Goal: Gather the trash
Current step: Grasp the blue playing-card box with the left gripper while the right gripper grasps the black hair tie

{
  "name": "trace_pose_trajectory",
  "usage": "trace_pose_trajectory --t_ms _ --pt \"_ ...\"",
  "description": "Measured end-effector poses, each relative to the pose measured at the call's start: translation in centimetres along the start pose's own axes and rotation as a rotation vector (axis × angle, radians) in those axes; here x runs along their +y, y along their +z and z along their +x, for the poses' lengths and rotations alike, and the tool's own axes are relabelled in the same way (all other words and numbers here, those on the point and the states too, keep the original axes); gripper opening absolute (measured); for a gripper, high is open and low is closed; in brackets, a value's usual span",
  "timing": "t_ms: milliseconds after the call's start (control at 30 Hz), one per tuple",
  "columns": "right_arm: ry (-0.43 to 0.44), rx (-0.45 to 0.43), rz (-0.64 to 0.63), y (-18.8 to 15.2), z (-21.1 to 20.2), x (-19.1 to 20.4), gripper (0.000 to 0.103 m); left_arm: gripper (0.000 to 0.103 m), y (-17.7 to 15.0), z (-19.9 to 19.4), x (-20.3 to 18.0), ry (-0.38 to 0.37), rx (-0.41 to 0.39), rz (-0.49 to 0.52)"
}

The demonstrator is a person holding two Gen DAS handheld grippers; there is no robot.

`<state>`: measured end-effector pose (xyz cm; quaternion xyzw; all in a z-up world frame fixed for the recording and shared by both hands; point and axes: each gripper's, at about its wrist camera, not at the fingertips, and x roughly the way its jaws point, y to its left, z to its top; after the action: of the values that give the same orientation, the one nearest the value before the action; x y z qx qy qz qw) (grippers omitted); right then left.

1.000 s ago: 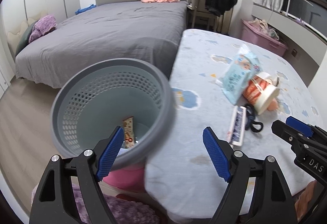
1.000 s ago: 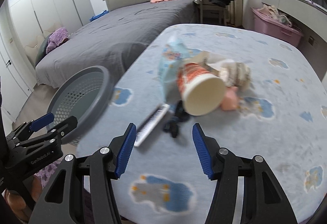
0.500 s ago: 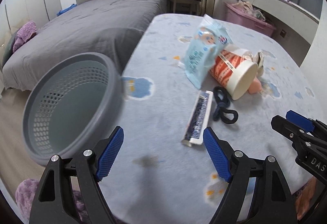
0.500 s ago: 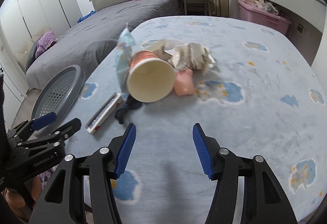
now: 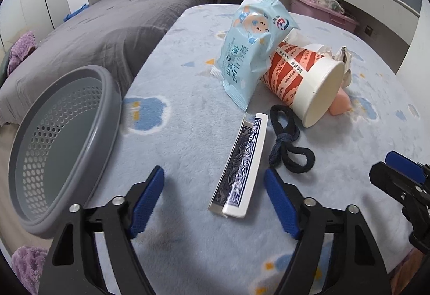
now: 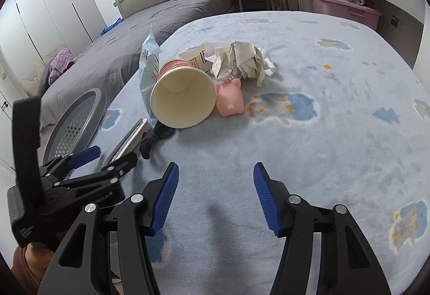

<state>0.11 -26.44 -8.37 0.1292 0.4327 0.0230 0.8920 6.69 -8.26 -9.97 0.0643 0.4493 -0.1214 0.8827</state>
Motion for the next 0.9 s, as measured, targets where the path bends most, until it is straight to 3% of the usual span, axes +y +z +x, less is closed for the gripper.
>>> trace_pose_trajectory --t_ms 100,233,333,567,900 --pt "0.002 0.001 0.002 0.0 0.1 0.0 0.056 0.06 0.3 0.1 0.0 -0.011 -0.01 0.001" --pt "0.001 -0.001 0.0 0.0 0.2 0.0 0.056 0.032 0.5 0.0 -0.1 -0.05 -0.014 0.006" --pt "-0.002 -0.001 -0.003 -0.1 0.4 0.4 0.056 0.02 0.5 -0.2 -0.1 -0.075 -0.013 0.005" --pt "-0.003 -0.004 -0.017 -0.1 1.1 3.0 0.056 0.019 0.3 -1.1 1.6 -0.079 -0.043 -0.025" --pt "-0.051 -0.003 -0.03 0.5 4.0 8.0 0.056 0.019 0.2 -3.7 7.1 0.059 -0.134 -0.085"
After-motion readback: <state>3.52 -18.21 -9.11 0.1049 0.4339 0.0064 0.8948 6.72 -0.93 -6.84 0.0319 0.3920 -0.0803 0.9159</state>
